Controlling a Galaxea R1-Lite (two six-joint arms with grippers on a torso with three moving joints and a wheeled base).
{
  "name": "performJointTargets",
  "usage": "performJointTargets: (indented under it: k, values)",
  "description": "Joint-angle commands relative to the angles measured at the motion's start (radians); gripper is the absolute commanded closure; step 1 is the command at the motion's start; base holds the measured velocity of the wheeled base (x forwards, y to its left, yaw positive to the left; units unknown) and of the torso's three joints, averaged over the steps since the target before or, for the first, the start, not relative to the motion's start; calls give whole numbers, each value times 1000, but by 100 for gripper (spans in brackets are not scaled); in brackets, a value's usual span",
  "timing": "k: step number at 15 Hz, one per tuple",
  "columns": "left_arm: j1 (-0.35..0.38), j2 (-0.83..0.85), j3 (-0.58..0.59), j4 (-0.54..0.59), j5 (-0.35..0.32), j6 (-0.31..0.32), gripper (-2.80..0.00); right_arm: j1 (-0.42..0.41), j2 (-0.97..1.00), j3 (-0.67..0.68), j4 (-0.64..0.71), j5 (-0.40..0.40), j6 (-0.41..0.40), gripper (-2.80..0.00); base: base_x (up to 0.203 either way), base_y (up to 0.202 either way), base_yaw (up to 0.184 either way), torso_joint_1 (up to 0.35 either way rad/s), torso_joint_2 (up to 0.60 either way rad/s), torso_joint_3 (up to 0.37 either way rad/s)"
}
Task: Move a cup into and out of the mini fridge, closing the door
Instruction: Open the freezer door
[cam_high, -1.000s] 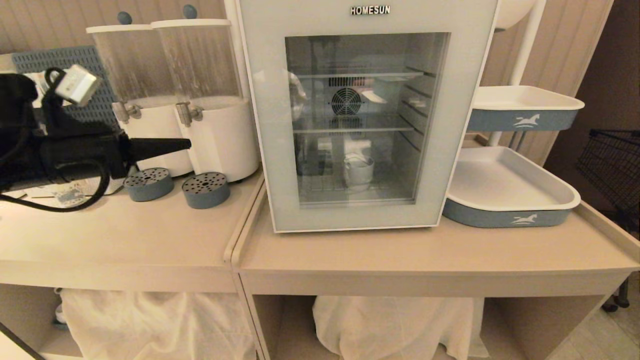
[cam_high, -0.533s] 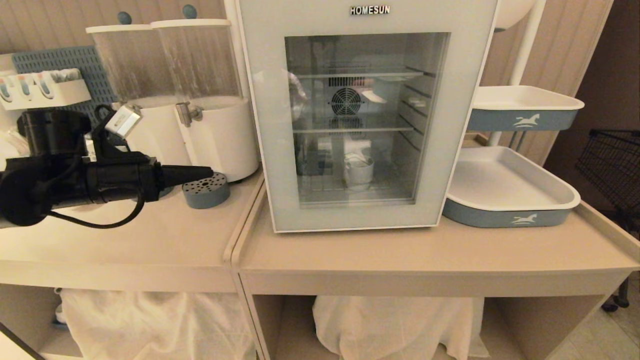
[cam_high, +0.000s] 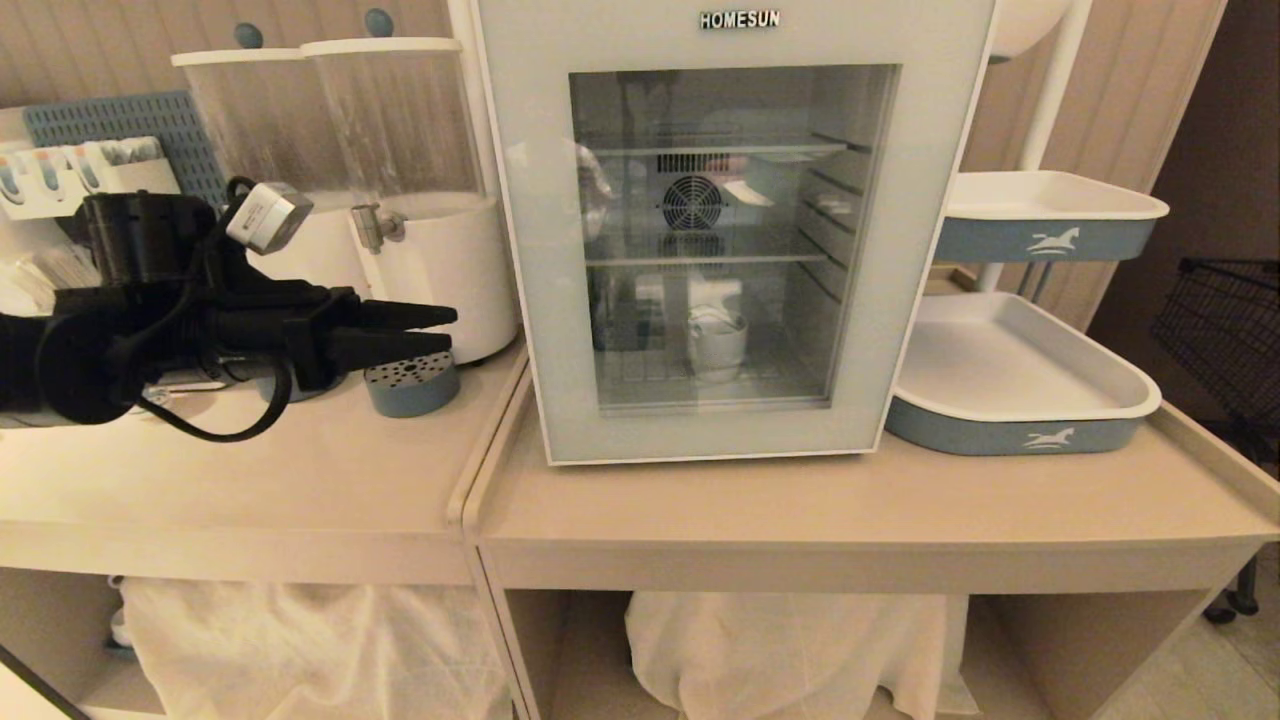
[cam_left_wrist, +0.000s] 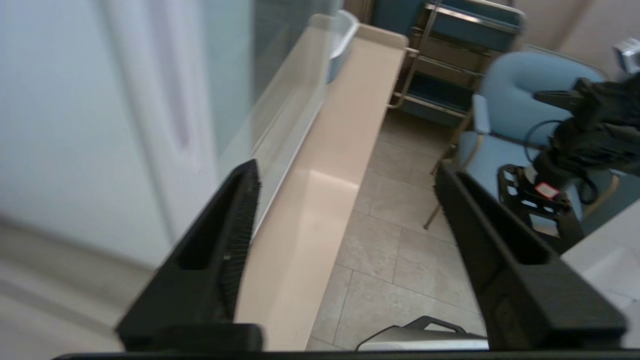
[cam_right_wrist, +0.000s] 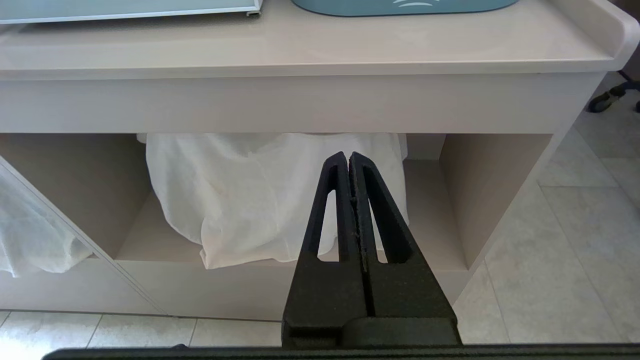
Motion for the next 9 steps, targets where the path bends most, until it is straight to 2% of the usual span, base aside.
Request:
performJointTargets:
  k: [1, 5, 7, 9]
  values:
    - [-25, 6, -22, -2, -14, 2, -280, 1, 1, 0, 1, 1, -1, 0, 0, 0, 0, 0, 0, 0]
    - [-45, 70, -67, -45, -77, 16, -280, 1, 1, 0, 1, 1, 1, 0, 0, 0, 0, 0, 0, 0]
    - [-48, 108, -103, -59, -70, 15, -280, 1, 1, 1, 1, 1, 1, 0, 0, 0, 0, 0, 0, 0]
    - [-50, 157, -148, -63, -35, 12, -280, 1, 1, 0, 1, 1, 1, 0, 0, 0, 0, 0, 0, 0]
